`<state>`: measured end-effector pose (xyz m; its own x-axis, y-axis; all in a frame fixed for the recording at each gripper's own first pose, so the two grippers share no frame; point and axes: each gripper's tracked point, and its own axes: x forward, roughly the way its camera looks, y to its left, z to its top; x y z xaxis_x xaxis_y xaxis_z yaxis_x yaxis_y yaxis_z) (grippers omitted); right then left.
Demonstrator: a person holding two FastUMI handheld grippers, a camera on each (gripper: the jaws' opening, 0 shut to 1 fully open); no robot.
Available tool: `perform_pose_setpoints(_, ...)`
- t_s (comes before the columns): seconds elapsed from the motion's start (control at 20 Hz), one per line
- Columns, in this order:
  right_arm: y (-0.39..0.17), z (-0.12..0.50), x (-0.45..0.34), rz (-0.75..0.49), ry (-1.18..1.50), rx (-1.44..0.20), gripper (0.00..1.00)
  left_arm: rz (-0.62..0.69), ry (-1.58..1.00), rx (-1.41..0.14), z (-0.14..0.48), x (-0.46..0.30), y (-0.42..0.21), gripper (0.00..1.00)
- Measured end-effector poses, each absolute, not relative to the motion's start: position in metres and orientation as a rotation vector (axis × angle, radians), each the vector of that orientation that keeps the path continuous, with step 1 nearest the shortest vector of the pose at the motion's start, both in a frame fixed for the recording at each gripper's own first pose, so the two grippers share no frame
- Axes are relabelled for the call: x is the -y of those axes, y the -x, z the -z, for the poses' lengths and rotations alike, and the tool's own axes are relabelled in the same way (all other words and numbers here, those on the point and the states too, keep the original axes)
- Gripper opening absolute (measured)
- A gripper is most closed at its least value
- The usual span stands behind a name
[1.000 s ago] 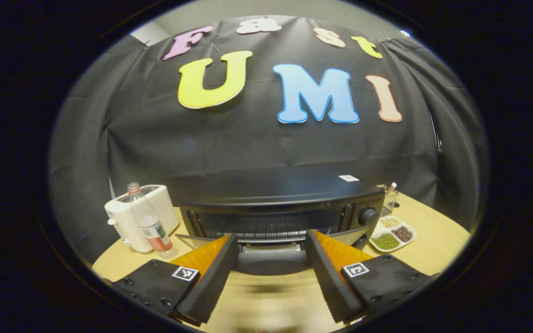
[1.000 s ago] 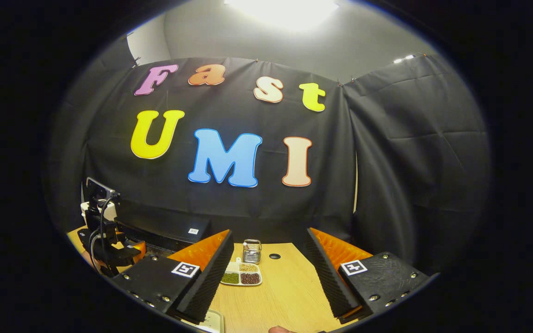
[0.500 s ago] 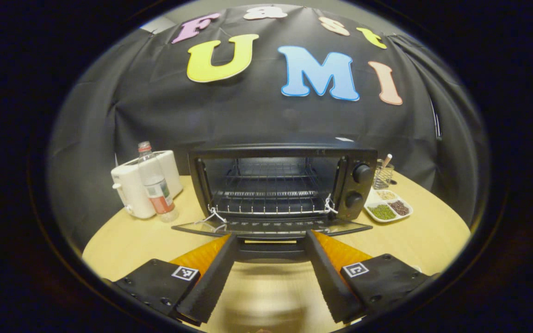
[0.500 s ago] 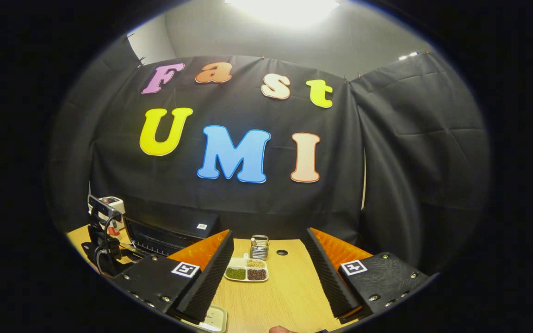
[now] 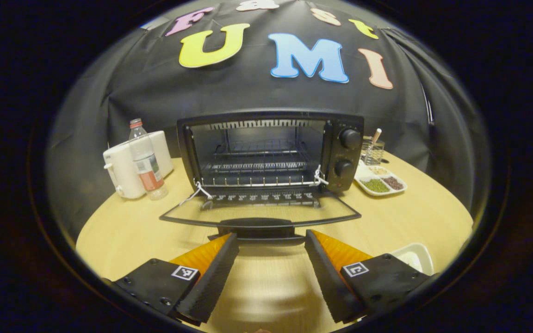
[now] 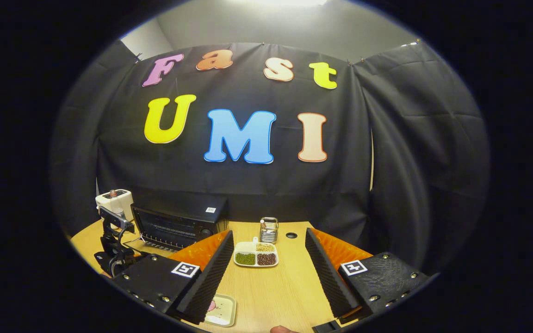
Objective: Open the electric oven with the left hand, put the food in, and close the electric oven.
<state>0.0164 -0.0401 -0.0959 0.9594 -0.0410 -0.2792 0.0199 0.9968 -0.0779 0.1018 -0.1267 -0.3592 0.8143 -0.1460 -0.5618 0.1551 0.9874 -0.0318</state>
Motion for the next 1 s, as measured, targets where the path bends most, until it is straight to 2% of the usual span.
perform_pose_setpoints(0.15,-0.014,0.102,0.036,0.013,0.05,-0.308,0.95,0.155,-0.025,-0.626,0.371,0.123,-0.09,1.0)
perform_pose_setpoints(0.3,-0.016,0.106,0.032,-0.01,0.062,-0.312,0.95,0.135,-0.027,-0.61,0.356,0.112,-0.081,1.0)
perform_pose_setpoints(0.45,-0.02,0.117,0.023,-0.053,0.052,-0.344,0.95,0.115,-0.006,-0.522,0.305,0.099,-0.081,0.98)
perform_pose_setpoints(0.55,-0.023,0.131,0.014,-0.091,0.035,-0.394,0.95,0.108,0.014,-0.442,0.261,0.093,-0.082,1.0)
perform_pose_setpoints(0.6,-0.023,0.139,0.009,-0.113,0.028,-0.418,0.95,0.102,0.022,-0.402,0.239,0.088,-0.081,0.97)
perform_pose_setpoints(0.75,-0.022,0.169,-0.012,-0.195,0.005,-0.515,0.95,0.077,0.022,-0.288,0.174,0.073,-0.075,1.0)
perform_pose_setpoints(0.95,-0.012,0.206,-0.028,-0.263,0.004,-0.63,0.96,0.053,0.003,-0.165,0.109,0.055,-0.061,0.97)
perform_pose_setpoints(1.0,-0.01,0.216,-0.032,-0.274,0.007,-0.662,0.96,0.044,0.007,-0.146,0.099,0.05,-0.058,1.0)
